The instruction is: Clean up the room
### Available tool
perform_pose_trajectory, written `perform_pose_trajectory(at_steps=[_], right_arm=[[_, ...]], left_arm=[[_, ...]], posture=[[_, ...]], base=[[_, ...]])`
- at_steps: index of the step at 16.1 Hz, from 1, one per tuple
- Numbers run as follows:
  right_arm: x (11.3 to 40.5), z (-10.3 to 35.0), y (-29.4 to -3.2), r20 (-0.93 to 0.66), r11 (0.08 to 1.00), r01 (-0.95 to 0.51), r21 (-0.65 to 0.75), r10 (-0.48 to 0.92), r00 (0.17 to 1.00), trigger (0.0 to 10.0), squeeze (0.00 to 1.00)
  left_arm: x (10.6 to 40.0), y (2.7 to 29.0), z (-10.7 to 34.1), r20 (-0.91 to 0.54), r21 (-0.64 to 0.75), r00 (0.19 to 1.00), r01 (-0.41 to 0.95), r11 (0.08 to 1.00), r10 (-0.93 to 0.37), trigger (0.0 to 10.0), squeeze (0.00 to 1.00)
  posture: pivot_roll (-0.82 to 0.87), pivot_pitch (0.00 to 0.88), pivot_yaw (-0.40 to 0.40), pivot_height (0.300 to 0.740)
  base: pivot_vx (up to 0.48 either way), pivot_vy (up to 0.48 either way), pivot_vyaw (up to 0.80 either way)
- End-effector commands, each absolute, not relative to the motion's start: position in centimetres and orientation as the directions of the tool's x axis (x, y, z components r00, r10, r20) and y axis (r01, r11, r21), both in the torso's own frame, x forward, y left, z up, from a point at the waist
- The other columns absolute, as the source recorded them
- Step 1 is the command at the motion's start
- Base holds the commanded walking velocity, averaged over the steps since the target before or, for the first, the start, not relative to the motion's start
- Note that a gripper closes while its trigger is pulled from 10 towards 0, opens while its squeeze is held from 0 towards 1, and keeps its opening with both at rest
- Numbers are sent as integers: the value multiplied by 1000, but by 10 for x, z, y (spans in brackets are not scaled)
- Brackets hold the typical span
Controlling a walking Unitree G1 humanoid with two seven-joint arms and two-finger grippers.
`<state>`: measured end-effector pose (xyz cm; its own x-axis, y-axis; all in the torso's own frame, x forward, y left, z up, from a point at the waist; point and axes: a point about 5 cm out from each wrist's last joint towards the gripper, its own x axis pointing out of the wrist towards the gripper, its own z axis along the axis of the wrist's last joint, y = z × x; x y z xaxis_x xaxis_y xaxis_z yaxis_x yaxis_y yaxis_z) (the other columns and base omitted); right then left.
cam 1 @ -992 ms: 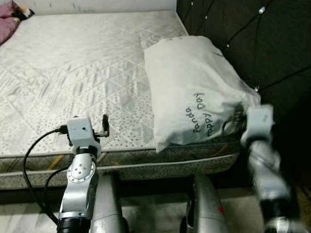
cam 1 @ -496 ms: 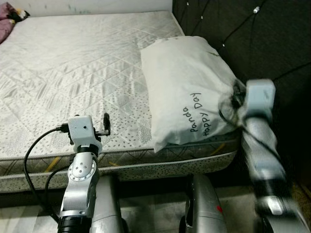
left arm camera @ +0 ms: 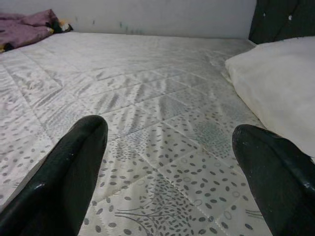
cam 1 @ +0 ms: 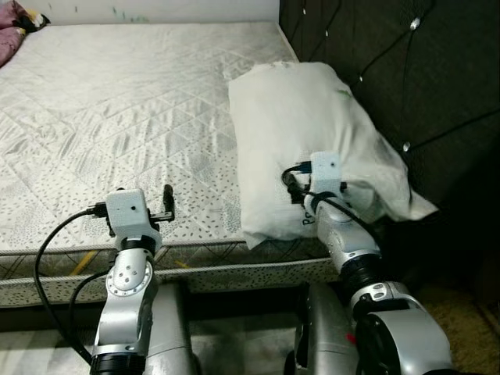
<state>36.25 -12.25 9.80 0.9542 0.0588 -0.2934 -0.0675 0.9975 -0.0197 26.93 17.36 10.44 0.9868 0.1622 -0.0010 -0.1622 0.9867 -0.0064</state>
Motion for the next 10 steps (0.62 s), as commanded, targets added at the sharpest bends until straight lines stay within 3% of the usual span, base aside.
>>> perform_pose_trajectory(at_steps=[1, 2, 3, 4, 10], right_arm=[[358, 86, -123, -343, 998, -56, 24, 61, 937, 10000, 1000], [366, 103, -122, -242, 996, -64, 56, 76, 967, 10000, 1000], [370, 123, -120, -122, 992, -87, 93, 98, 988, 10000, 655], [372, 139, -119, -27, 988, -120, 93, 123, 992, 10000, 0], [360, 176, -121, 226, 971, -201, 131, 168, 960, 10000, 0]], left_arm=[[271, 175, 109, 13, 5, 985, -171, 985, 171, 10000, 0], [273, 174, 109, 14, 4, 986, -168, 986, 168, 10000, 0], [275, 172, 111, 22, 2, 986, -163, 987, 163, 10000, 0], [279, 172, 113, 33, -2, 986, -162, 987, 162, 10000, 0], [294, 173, 126, 91, -32, 981, -169, 985, 171, 10000, 0]], posture=[[25, 0, -12, 519], [21, 0, -9, 519], [15, 0, -6, 519], [9, 0, -1, 519], [-23, 0, 12, 519]], base=[[0, 0, 0], [0, 0, 0], [0, 0, 0], [0, 0, 0], [0, 0, 0]])
